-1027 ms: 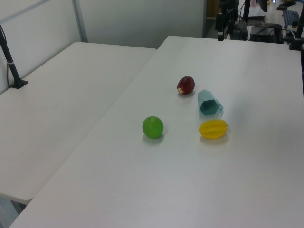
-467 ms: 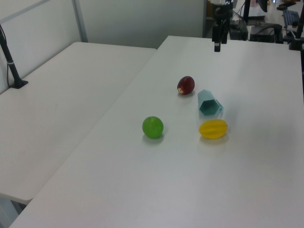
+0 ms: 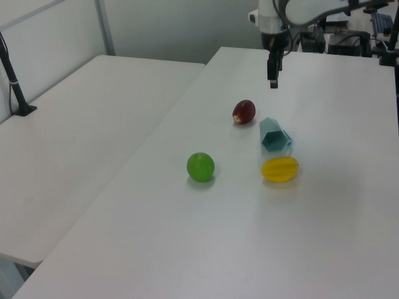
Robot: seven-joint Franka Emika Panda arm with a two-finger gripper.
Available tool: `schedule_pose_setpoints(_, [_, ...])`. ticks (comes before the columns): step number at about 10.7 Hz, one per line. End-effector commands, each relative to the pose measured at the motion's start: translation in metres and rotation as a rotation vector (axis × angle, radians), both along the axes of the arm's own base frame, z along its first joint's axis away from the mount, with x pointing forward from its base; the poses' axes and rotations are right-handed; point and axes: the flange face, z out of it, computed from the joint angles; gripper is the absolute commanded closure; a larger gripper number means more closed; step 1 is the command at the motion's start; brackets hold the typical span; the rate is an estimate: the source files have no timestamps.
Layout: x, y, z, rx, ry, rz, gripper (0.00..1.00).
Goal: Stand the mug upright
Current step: 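Move the gripper down toward the light blue mug lying on its side, then grasp the light blue mug by its rim with the gripper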
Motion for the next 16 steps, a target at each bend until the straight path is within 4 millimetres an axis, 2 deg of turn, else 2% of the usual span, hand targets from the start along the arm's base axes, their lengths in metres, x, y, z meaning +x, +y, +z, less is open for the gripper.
schedule_pose_setpoints(1, [-0.005, 0.031, -0.043, -0.137, -0.03, 0.146, 0.0])
schedule_pose_setpoints(2, [-0.004, 0.039, -0.055, -0.146, -0.02, 0.157, 0.0])
schedule_pose_setpoints(3, [-0.009, 0.059, -0.063, -0.149, 0.0, 0.191, 0.0])
schedule_pose_setpoints(4, [-0.019, 0.068, -0.075, -0.15, 0.03, 0.208, 0.0])
schedule_pose_setpoints(5, [-0.029, 0.089, -0.086, -0.154, 0.051, 0.245, 0.0])
schedule_pose_setpoints(7, [-0.043, 0.109, -0.109, -0.16, 0.095, 0.284, 0.0])
schedule_pose_setpoints(8, [-0.046, 0.115, -0.117, -0.166, 0.105, 0.299, 0.0])
schedule_pose_setpoints(11, [-0.042, 0.112, -0.134, -0.243, 0.119, 0.335, 0.0])
schedule_pose_setpoints(13, [-0.035, 0.11, -0.145, -0.296, 0.096, 0.34, 0.06])
schedule_pose_setpoints(14, [-0.032, 0.11, -0.148, -0.324, 0.049, 0.307, 0.16])
schedule_pose_setpoints(15, [-0.031, 0.111, -0.154, -0.353, 0.032, 0.288, 0.35])
schedule_pose_setpoints(16, [-0.031, 0.112, -0.153, -0.355, 0.027, 0.283, 0.63])
